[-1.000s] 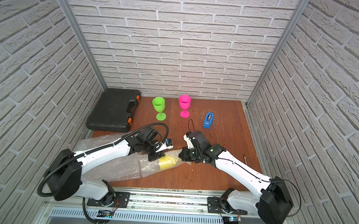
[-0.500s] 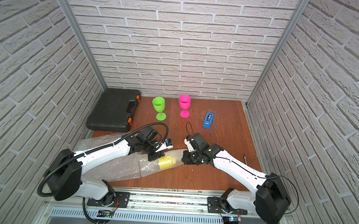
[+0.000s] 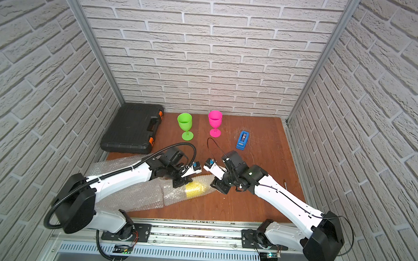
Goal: Wrap wine glasses in bubble wrap
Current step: Stick the tape on the bubble wrap.
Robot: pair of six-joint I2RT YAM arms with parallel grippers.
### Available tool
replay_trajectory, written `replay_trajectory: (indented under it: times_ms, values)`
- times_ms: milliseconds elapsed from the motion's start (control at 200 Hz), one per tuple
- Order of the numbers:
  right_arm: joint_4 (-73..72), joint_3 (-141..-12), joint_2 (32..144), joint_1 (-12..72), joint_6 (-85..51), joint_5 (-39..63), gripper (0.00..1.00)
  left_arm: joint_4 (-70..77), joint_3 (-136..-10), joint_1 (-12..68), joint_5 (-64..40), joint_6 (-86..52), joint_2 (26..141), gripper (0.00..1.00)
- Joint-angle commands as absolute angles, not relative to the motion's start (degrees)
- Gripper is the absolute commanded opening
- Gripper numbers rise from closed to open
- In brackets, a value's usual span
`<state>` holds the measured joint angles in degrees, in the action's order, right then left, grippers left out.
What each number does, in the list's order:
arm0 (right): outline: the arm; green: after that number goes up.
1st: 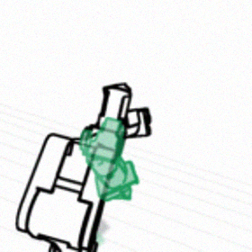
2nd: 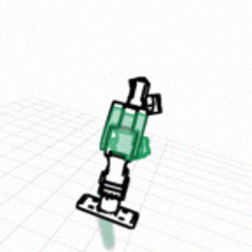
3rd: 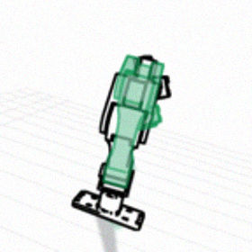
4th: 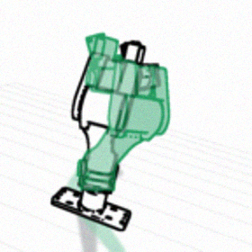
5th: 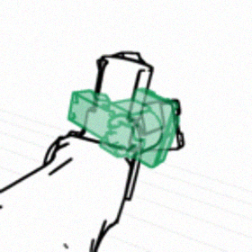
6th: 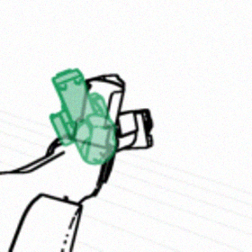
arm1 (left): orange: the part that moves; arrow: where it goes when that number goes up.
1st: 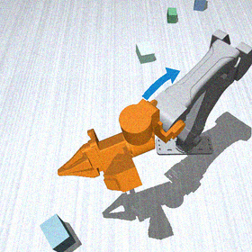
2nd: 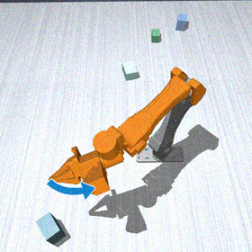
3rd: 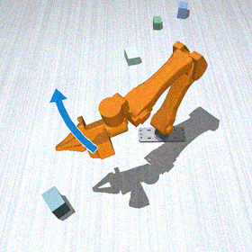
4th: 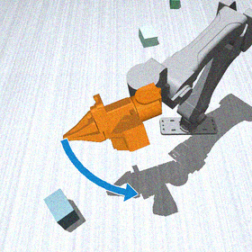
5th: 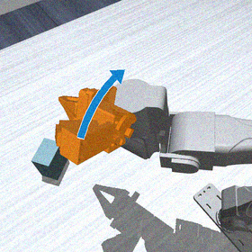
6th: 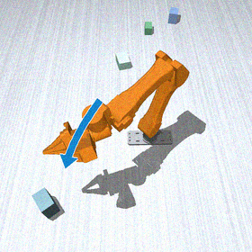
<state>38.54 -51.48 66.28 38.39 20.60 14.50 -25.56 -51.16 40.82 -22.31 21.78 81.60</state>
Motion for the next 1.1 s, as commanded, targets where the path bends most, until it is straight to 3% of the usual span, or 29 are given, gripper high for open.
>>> replay_trajectory:
  times_ms: [0, 175, 370, 510, 715, 815, 935, 1095]
  values:
    - [33.1, -47.0, 63.2, 38.8, 45.2, 14.8, 0.54, -24.4, -51.2, 40.3, -25.4, 21.3, 83.1, 0.0]
    - [29.1, -44.2, 63.2, 41.0, 51.8, 14.2, 0.63, -23.9, -51.0, 38.4, -28.5, 20.9, 83.4, 0.0]
    - [22.9, -42.9, 67.2, 45.5, 54.7, 5.4, 0.68, -26.3, -53.1, 36.9, -32.8, 21.5, 86.2, 0.0]
    - [18.6, -43.4, 70.6, 47.5, 56.9, 1.3, 0.99, -27.5, -54.1, 36.7, -34.7, 21.9, 87.5, 0.0]
    - [17.3, -45.0, 77.9, 47.9, 61.2, -0.7, 1.0, -28.3, -54.6, 36.4, -35.7, 22.5, 88.3, 0.0]
    - [16.4, -45.8, 80.4, 47.9, 61.8, -2.0, 0.97, -28.9, -54.9, 36.3, -36.1, 22.5, 88.6, 0.0]
    - [17.5, -47.0, 81.7, 47.9, 61.6, -2.1, 0.82, -29.0, -54.9, 36.3, -35.9, 22.4, 88.5, 0.0]
    - [19.4, -47.5, 81.2, 47.9, 61.1, -1.7, 0.49, -27.5, -54.5, 35.8, -34.2, 21.2, 87.5, 0.05]
